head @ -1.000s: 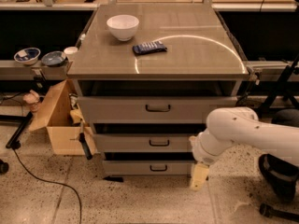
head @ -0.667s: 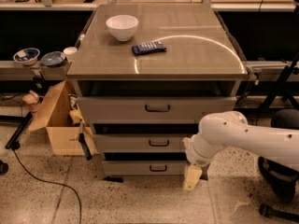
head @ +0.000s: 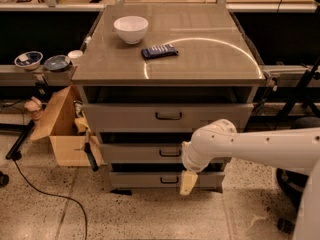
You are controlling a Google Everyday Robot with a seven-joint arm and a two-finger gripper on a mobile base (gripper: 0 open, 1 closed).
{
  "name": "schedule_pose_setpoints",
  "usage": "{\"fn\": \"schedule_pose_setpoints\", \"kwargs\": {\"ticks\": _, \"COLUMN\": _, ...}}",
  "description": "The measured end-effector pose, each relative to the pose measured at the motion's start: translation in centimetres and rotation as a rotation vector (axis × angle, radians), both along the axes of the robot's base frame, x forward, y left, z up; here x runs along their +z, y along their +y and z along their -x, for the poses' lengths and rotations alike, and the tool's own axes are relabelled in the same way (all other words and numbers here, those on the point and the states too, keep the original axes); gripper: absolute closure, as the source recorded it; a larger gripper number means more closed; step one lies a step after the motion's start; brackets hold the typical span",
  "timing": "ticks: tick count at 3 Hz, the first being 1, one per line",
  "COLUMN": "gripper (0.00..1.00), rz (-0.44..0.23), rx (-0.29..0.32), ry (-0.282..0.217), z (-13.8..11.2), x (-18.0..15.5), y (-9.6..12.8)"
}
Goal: Open middle drawer
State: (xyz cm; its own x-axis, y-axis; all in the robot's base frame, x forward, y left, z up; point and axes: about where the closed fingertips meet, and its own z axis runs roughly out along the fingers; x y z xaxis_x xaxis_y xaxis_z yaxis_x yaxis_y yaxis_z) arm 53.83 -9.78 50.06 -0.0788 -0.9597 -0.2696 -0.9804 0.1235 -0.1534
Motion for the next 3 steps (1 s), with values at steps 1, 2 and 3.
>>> {"fn": "schedule_pose_setpoints", "kwargs": {"ticks": 1, "gripper": 0.00, "rz": 0.019, "rx": -0.015, "ry": -0.045, "z": -2.82, "x": -0.61, "y": 0.46}}
{"fn": "schedule_pose_setpoints", "kwargs": {"ticks": 2, "gripper": 0.00, "rz": 0.019, "rx": -0.015, "ry": -0.045, "z": -2.82, "x": -0.61, "y": 0.46}}
{"fn": "schedule_pose_setpoints", "kwargs": {"ticks": 3, "gripper": 0.00, "rz": 0.025, "rx": -0.019, "ry": -0.060, "z": -3.48, "x": -1.27, "y": 0.11}}
